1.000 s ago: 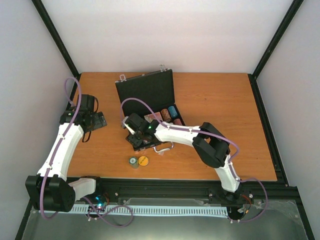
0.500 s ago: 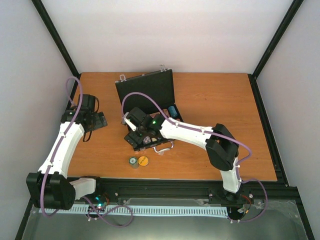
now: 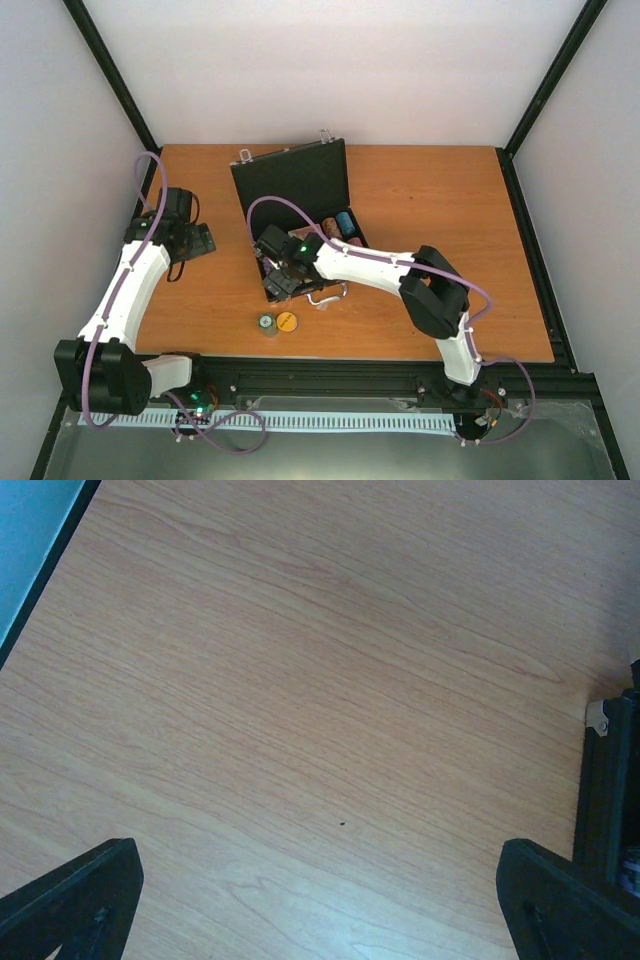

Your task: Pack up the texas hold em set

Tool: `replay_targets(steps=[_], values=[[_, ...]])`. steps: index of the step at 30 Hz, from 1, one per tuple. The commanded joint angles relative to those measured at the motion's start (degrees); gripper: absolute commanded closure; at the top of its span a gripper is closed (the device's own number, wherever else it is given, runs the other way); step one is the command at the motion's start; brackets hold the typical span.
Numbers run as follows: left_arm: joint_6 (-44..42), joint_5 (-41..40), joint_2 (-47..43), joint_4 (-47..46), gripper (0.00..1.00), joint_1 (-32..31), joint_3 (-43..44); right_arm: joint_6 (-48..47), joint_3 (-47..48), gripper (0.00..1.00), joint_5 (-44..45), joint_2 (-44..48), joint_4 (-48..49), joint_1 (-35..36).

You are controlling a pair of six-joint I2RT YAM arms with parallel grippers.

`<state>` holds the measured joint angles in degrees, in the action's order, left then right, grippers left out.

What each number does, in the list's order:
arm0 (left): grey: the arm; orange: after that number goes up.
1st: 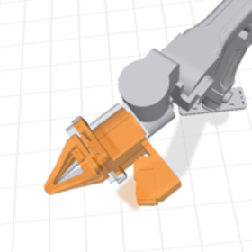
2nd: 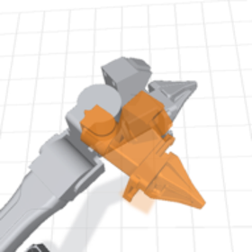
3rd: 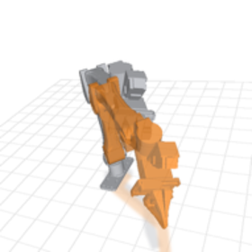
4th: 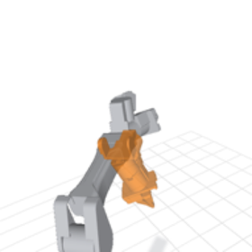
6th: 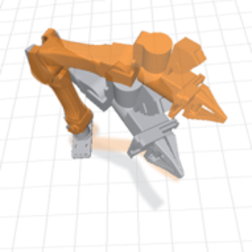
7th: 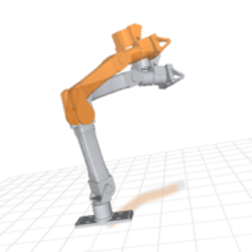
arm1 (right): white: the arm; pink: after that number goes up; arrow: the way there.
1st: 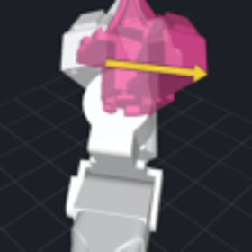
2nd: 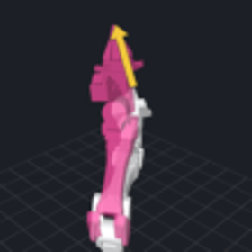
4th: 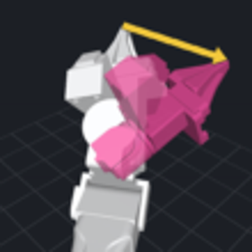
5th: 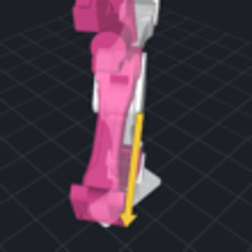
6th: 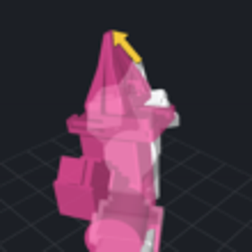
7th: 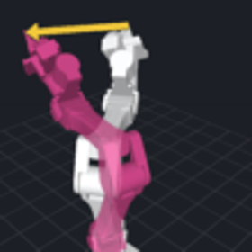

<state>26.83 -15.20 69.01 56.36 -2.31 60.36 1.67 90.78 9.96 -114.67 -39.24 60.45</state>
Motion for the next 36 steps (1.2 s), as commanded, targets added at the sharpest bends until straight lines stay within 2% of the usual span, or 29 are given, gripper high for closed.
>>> replay_targets(steps=[1, 13, 22, 25, 28, 36], values=[[0.1, -0.1, 0.4, -1.3, 0.00, 0.2, 0.7, -1.1, 2.7, 0.00, 3.8, -3.9, -0.1, -0.1], [-0.1, -0.1, 1.4, -1.6, 0.00, 0.3, 1.2, 0.6, 5.7, 0.00, 8.6, -8.5, 3.3, -2.0], [-0.5, 0.0, 2.8, -2.1, 0.00, 0.3, 1.4, 1.5, 13.3, 0.00, 7.9, -13.7, 7.0, -5.0], [-0.6, -0.1, 2.8, -2.0, 0.00, 0.3, 1.4, 1.5, 16.0, 0.00, 7.8, -14.8, 5.5, -5.1], [-0.7, -0.2, 2.5, -1.9, 0.00, 0.3, 1.3, 2.0, 15.2, 0.00, 6.3, -13.1, 3.6, -5.0], [-1.0, 0.2, 2.1, -1.9, 0.00, 0.3, 1.6, -0.6, 7.5, 0.00, -2.7, -1.0, -1.4, -3.5]])
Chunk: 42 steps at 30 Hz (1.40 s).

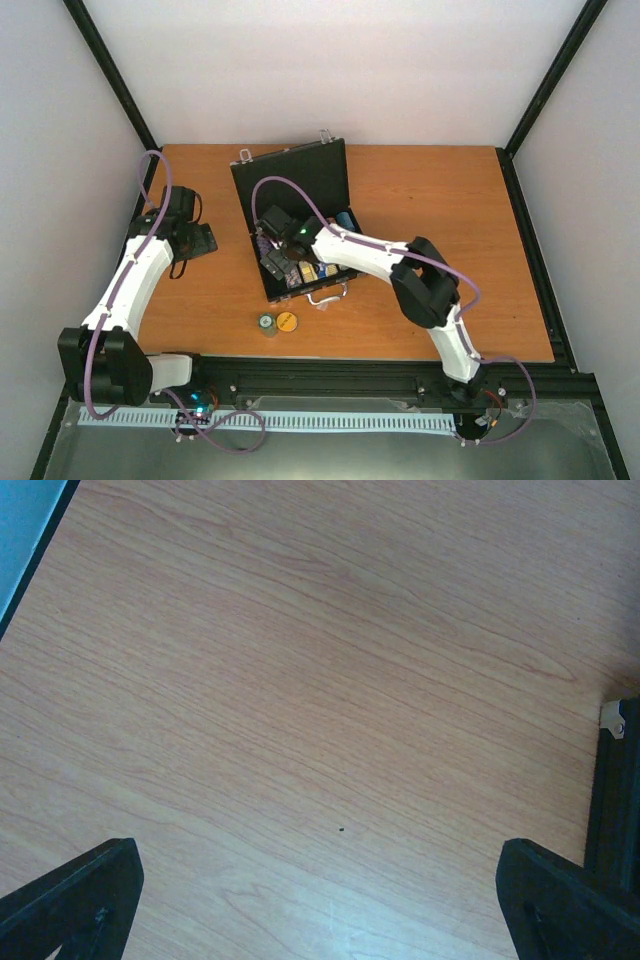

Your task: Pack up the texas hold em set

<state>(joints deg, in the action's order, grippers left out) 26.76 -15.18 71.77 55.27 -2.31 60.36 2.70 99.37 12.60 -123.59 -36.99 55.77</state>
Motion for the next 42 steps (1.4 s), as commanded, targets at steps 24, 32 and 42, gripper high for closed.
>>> replay_targets(steps=[24, 32, 42], values=[[-0.3, 1.4, -3.1, -0.3, 0.00, 0.3, 0.4, 4.0, -7.6, 0.01, -12.3, 7.7, -6.9, 15.6], [0.0, 1.3, -3.8, -0.1, 0.00, 0.2, -0.1, 2.8, -5.9, 0.03, -10.4, 4.9, -8.0, 15.5], [0.1, 1.0, -2.6, 0.0, 0.00, 0.2, 0.7, -0.3, -4.9, 0.53, -12.6, 5.5, -8.3, 15.3]])
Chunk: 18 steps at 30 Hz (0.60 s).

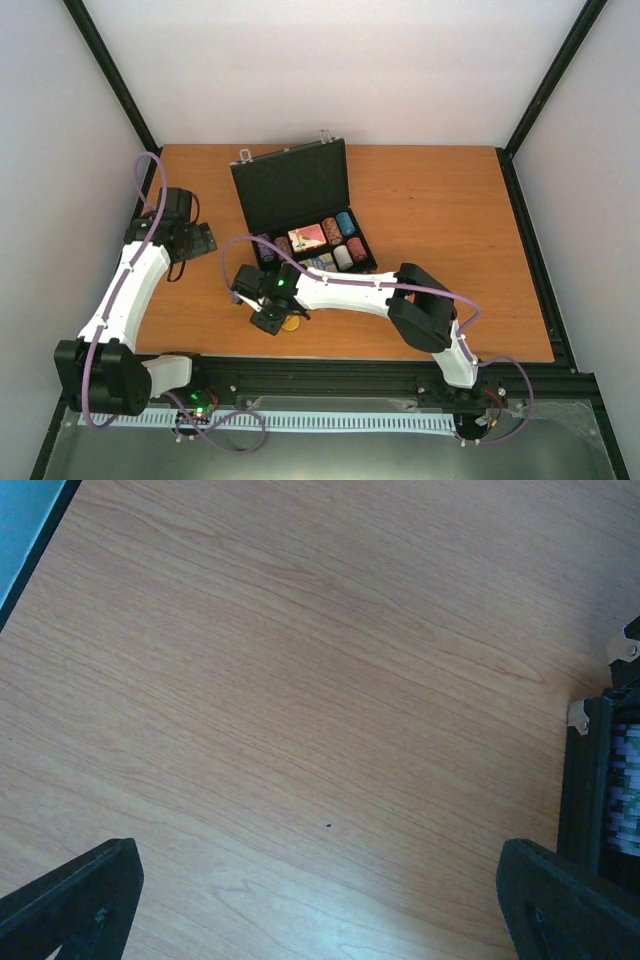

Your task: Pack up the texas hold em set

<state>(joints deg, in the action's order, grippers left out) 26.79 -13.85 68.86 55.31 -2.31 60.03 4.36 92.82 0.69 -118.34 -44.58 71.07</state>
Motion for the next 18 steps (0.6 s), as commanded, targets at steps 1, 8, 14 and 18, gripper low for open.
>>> replay_targets(steps=[1, 8, 14, 18], values=[[0.0, -0.4, 0.4, -0.1, 0.00, 0.2, 1.1, -2.3, 1.7, 0.61, -0.7, 0.5, -0.9, 0.0], [0.4, -0.5, 1.8, -0.1, 0.00, 0.3, 1.9, -5.3, 0.4, 0.94, -4.2, 5.4, -0.2, -0.6], [0.8, -0.3, 3.0, -0.3, 0.00, 0.3, 2.3, -8.0, 1.5, 0.96, -7.8, 9.9, -0.4, -2.1], [1.1, -0.4, 3.4, -0.6, 0.00, 0.2, 2.3, -7.4, 1.2, 0.96, -7.1, 12.9, 1.7, -4.5]])
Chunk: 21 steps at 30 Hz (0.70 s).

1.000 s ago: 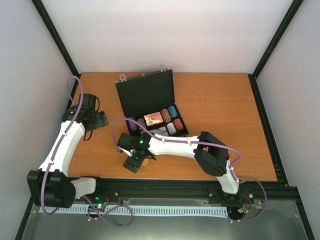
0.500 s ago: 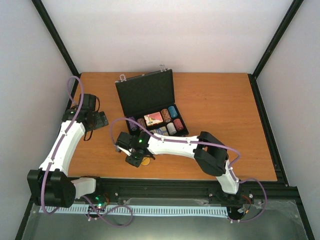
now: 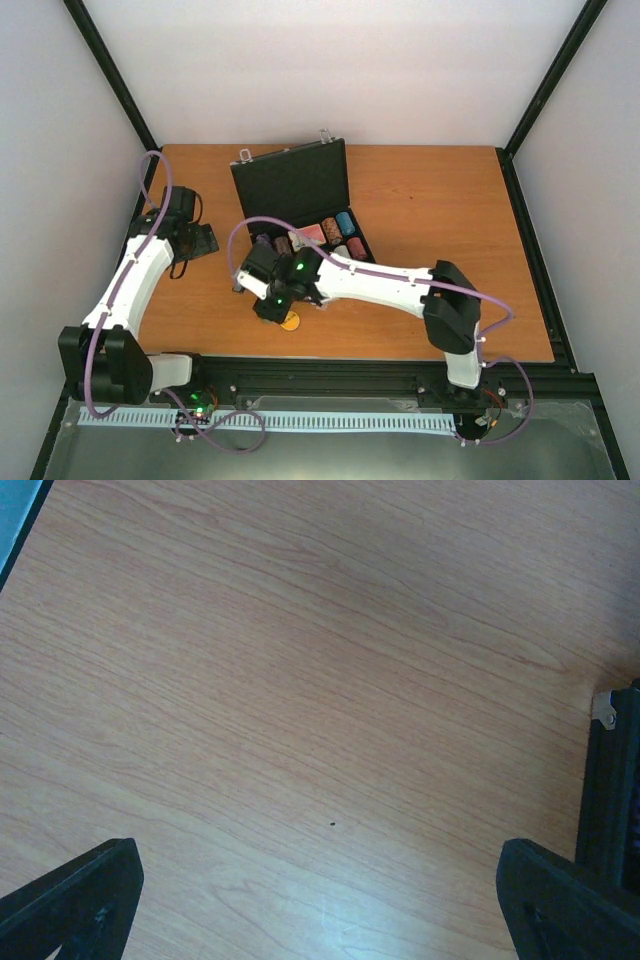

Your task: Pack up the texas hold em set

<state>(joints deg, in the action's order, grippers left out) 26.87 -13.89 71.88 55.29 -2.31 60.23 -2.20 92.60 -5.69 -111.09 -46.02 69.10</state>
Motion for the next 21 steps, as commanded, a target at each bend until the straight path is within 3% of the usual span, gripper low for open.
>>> replay_targets(steps=[1, 10, 21], values=[[1.0, -0.4, 0.5, -0.7, 0.00, 0.3, 2.1, -0.6, 0.6, 0.96, 0.5, 6.1, 4.6, -3.2], [1.4, -0.2, 2.1, -1.7, 0.00, 0.2, 2.3, -6.1, -5.7, 0.97, 15.2, 1.5, 23.6, -4.4], [1.1, 0.2, 3.3, -2.1, 0.00, 0.3, 2.2, -2.0, -7.6, 0.97, 28.6, -7.8, 33.5, -4.9]])
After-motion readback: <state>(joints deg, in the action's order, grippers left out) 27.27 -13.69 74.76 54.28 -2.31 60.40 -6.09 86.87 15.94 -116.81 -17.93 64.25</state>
